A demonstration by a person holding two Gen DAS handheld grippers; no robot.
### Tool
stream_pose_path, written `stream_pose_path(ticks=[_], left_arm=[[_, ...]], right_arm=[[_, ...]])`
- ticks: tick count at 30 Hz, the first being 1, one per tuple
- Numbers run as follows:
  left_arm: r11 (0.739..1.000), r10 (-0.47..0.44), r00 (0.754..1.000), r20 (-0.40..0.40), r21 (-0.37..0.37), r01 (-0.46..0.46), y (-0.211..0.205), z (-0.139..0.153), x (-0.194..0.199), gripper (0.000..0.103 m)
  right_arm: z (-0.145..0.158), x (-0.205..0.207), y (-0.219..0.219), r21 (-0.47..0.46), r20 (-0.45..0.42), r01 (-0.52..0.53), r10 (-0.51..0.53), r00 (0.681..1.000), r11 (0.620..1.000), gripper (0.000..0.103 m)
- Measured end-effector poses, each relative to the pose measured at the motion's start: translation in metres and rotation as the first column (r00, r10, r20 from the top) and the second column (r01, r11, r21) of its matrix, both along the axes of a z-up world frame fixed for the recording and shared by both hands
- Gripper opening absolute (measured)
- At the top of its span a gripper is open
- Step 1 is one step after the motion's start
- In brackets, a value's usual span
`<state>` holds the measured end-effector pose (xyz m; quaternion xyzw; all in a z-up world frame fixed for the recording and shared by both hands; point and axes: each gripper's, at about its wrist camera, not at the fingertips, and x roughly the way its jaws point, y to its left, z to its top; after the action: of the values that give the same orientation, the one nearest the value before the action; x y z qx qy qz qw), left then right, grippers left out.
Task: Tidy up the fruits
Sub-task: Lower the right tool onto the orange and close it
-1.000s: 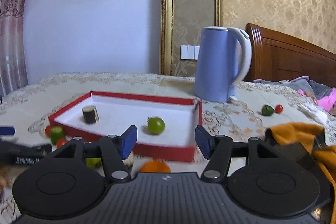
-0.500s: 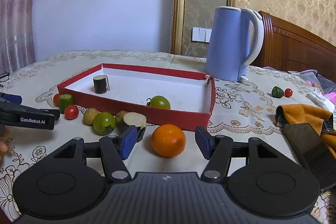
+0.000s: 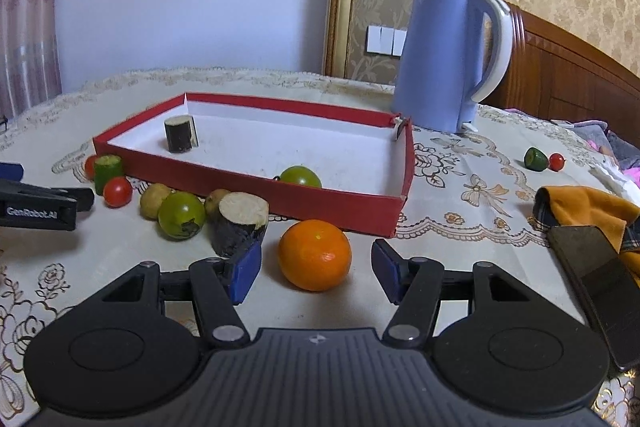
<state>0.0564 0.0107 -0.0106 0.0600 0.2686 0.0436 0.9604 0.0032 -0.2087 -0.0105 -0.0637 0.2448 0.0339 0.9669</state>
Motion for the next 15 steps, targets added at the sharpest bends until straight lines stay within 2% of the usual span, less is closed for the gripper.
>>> stream_pose_path(ticks=[7,9,15], left_arm=[[1.0,-0.001,1.0,-0.003,-0.004,0.001,0.001,0.0,0.0,0.103],[1.0,-0.003,1.0,-0.003,-0.005,0.003,0.001,0.0,0.0,0.103],[1.0,0.004,1.0,-0.004,-0.012,-0.004,0.002,0.0,0.0,0.103]], right_arm=[[-0.002,0.008,0.005,-0.022,-0.027,-0.009,0.008,1.0,1.0,0.06],[-0.002,0.011,0.005,-0.024,-0.032,-0.003,0.002,0.999,1.0,0.063],[-0.004,0.015,0.001,-0.004,-0.056,-0.007,0.007,0.998,1.0,0.063]])
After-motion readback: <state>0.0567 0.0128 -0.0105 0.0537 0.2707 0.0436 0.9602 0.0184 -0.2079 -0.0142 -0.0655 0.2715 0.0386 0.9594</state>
